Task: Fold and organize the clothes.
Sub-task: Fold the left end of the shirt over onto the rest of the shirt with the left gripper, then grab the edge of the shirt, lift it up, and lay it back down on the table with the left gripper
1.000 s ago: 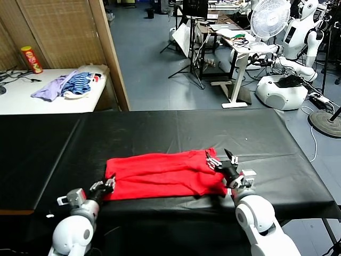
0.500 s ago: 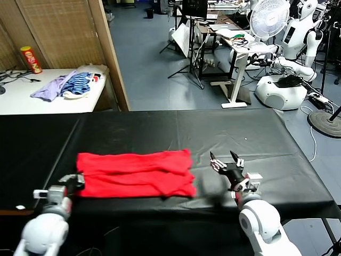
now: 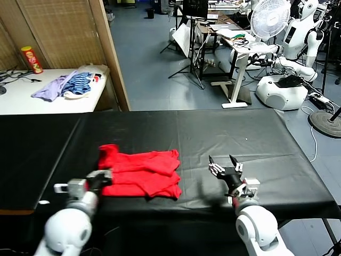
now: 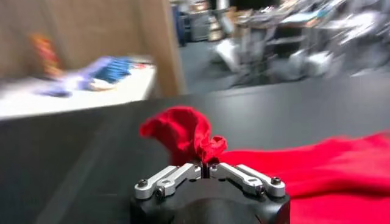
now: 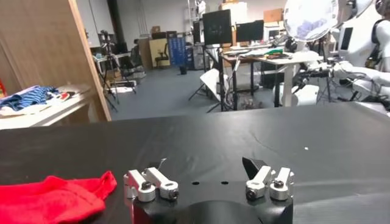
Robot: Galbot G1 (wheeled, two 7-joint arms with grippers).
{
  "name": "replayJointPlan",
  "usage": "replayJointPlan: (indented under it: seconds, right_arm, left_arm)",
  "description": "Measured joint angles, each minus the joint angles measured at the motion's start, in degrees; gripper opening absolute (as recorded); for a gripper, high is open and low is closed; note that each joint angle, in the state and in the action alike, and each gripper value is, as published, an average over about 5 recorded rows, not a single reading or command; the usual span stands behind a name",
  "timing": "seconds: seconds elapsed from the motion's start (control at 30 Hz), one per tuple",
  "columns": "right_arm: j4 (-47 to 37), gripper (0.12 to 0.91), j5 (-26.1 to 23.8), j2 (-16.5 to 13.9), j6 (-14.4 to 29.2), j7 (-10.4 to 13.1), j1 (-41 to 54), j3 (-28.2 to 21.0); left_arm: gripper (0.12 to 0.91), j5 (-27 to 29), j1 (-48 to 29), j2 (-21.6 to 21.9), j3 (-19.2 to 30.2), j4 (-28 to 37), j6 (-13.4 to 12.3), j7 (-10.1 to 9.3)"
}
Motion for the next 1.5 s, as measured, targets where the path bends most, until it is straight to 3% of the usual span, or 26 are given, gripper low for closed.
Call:
replayJointPlan:
  seconds: [0.3,0.63,0.77,0.87,1.1,1.2,1.3,1.5]
  right_arm:
    - [0.1,0.798,-1.2,1.0,-0.2,0.0,-0.6,0.0]
    - [-0.6,0.798,-1.5,1.2,-0.3,-0.4,0.1,-0.8]
    - [-0.6,0.798,-1.4,0.8,-0.3,-1.6,0.6,-1.4]
    - [-0.8,0.798,-1.2,0.3,-0.1,-2.6,1.2,-2.0]
    - [-2.2,0.798,0.2,-0.5,0.0,-4.3,3.3,-4.4]
    - [-3.1,0.798,0.6,-0.7,-0.2,-5.0,4.7,-5.9]
    - [-4.4,0.798,0.6,-0.5,-0.4,-5.8,6.7,-8.0]
    - [-9.6,0.798,-1.6,0.7,-0.8,-6.6,12.4,-14.3]
  left_arm:
    - [0.15,-1.9,-5.8,-7.7,7.3,3.5,-0.1,-0.76]
    - [0.15,-1.4,-6.5,-12.4,9.0,6.5,-0.9,-1.57]
    - [0.157,-0.2,-6.2,-14.1,9.2,7.5,-2.2,-1.08]
    - [0.244,-0.2,-6.1,-15.3,9.2,8.1,-3.4,-0.27]
    - [0.619,-4.0,-6.0,-18.6,9.5,7.3,-4.8,0.4]
    - [0.739,-5.0,-5.4,-18.5,8.5,5.9,-5.3,1.06]
    - [0.79,-3.5,-4.5,-17.2,6.6,4.7,-5.9,1.62]
    - [0.798,2.6,-2.0,-13.2,1.9,5.4,-8.3,4.22]
